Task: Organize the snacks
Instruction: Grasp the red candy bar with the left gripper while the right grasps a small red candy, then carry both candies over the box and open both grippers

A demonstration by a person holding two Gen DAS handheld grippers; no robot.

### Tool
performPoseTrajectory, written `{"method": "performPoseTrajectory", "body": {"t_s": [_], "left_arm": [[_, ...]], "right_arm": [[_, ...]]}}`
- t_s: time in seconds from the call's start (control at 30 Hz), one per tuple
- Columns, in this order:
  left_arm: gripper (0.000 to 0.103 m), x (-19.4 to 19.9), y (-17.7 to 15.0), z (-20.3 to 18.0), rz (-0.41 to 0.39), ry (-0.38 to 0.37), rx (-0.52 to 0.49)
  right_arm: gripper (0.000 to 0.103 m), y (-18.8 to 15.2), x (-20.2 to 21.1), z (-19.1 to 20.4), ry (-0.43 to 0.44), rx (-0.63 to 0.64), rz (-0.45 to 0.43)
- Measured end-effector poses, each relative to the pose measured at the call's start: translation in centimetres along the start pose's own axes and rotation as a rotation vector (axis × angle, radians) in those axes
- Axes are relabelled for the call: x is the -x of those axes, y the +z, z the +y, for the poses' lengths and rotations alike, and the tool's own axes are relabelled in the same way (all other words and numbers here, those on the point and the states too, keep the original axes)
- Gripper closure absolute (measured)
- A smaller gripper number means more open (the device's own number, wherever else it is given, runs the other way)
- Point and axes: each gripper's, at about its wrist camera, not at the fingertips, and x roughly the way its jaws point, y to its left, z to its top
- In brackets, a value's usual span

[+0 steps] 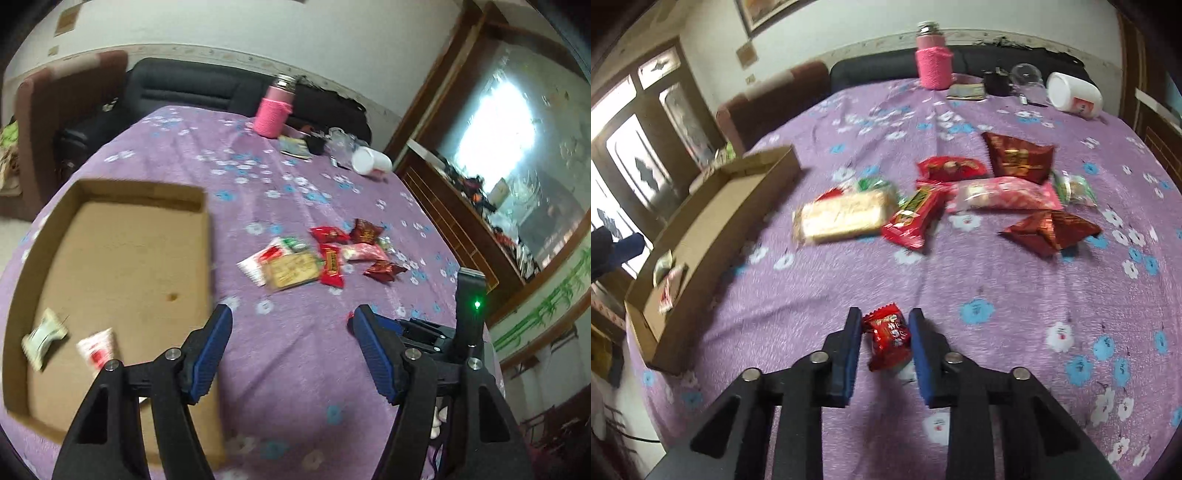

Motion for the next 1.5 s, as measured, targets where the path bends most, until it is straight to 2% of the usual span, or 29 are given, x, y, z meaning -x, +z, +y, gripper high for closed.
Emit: {"method": "performPoseTrajectory", "body": {"t_s": [0.2, 0.3, 0.5, 0.57, 0.63, 0.67, 0.8, 0.9, 1.03, 1.17, 1.23, 1.33, 1.37, 1.43, 1.5], "left_arm": [[0.036, -7.4, 2.4, -4.9, 0.093, -0.018, -0.098], [0.036, -12.0, 3.4, -6.7, 0.143, -0.002, -0.141], [0.047, -18.4, 4.9, -7.9, 0.194, 0.080, -0.209], [0.060, -19.7, 4.8, -8.3, 0.213, 0.115, -0.254], [0.084, -20.7, 4.4, -8.8, 0.239, 0.137, -0.311], [0.085, -21.1, 4.1, -9.1, 0.247, 0.163, -0.348], [0.085, -20.8, 3.4, -9.4, 0.242, 0.193, -0.386], [0.085, -19.9, 3.5, -8.9, 0.229, 0.180, -0.355], [0.085, -16.5, 3.6, -7.8, 0.185, 0.116, -0.273], [0.085, -11.6, 3.2, -6.7, 0.122, 0.049, -0.209], [0.085, -9.4, 2.9, -6.1, 0.094, 0.021, -0.178], [0.085, -6.3, 2.4, -4.3, 0.043, -0.009, -0.099], [0.085, -5.4, 2.3, -3.4, 0.029, -0.019, -0.064], [0.084, -3.7, 2.0, -1.8, 0.004, -0.004, -0.028], [0.084, -1.7, 1.6, 0.4, -0.024, 0.023, 0.004]], "right_arm": [[0.083, -0.4, 2.2, -4.6, -0.057, -0.108, -0.083], [0.083, -0.4, 2.2, -6.1, -0.019, -0.183, -0.079], [0.082, -0.3, 1.6, -7.9, 0.039, -0.267, -0.060], [0.082, -0.3, 1.6, -8.0, 0.045, -0.270, -0.056], [0.082, -0.3, 1.5, -7.9, 0.047, -0.268, -0.050], [0.081, -0.4, 1.4, -8.0, 0.047, -0.271, -0.044], [0.078, -0.2, 1.3, -8.3, 0.078, -0.291, -0.042], [0.073, -0.2, 1.2, -8.4, 0.096, -0.293, -0.044], [0.064, -0.3, 1.2, -8.6, 0.131, -0.297, -0.039], [0.064, -0.4, 1.3, -9.6, 0.182, -0.358, -0.029], [0.064, -0.1, 1.3, -8.7, 0.124, -0.311, -0.026], [0.064, 0.3, 0.8, -5.9, -0.032, -0.168, -0.018], [0.066, 0.3, 0.6, -5.1, -0.082, -0.122, -0.014], [0.081, 0.4, 0.1, -3.7, -0.182, -0.038, -0.007], [0.082, 0.4, 0.1, -3.4, -0.187, -0.022, 0.002]]}}
